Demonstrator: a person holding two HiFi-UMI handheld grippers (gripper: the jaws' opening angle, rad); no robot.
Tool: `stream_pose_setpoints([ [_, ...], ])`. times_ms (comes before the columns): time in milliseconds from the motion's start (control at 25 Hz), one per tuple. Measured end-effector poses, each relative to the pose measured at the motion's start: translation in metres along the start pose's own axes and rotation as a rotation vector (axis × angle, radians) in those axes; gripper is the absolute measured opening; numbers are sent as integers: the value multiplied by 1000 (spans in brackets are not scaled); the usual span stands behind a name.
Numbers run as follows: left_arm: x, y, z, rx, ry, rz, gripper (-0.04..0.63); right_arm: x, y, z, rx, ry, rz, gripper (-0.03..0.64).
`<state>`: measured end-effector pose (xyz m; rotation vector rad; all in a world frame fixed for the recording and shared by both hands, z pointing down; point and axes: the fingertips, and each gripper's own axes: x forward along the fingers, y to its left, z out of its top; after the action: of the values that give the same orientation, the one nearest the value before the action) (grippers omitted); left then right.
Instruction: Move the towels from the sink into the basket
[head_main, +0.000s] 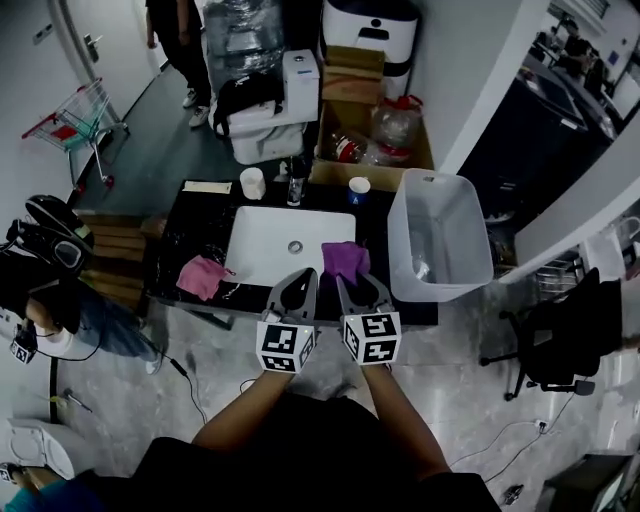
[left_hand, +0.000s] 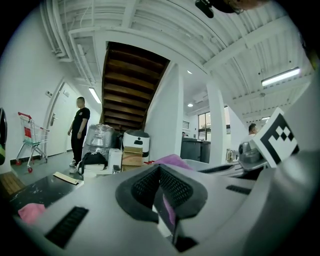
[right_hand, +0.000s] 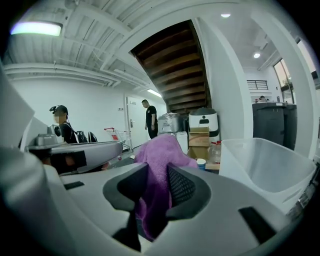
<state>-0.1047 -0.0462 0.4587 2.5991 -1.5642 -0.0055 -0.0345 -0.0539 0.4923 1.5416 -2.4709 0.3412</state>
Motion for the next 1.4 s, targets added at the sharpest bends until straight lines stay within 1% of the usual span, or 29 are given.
stream_pose_setpoints([
  [120,17,-38,0,22,0,-5,3,-19,-30,13,-23,-31,10,127],
  [240,32,-68,0,30,0,-5,3,-36,-58,24,-31,-61,8,127],
  [400,56,-108,0,56,-10,-37,3,-56,-92,29,-46,-69,-3,127],
  [600,87,-139,10,66,-12,-75,3,-74,-134,44,-12,-101,-51,127],
  [760,111,-153,11,53,-17,-110,3,-75,-165,39,22,-98,-101,127],
  [840,129,-160,16,60,-26,-137,3,-72,-180,43,26,-99,-123,127],
  [960,157,-166,24,66,-38,-172,3,-64,-200,51,-22,-85,-169,127],
  [1120,193,-166,29,35,-58,-199,3,-46,-230,60,-49,-53,-215,129],
  [1280,229,-154,29,19,-53,-212,3,-16,-257,68,-85,-12,-249,129],
  [1400,251,-147,26,12,-50,-224,3,7,-272,59,-92,46,-252,130],
])
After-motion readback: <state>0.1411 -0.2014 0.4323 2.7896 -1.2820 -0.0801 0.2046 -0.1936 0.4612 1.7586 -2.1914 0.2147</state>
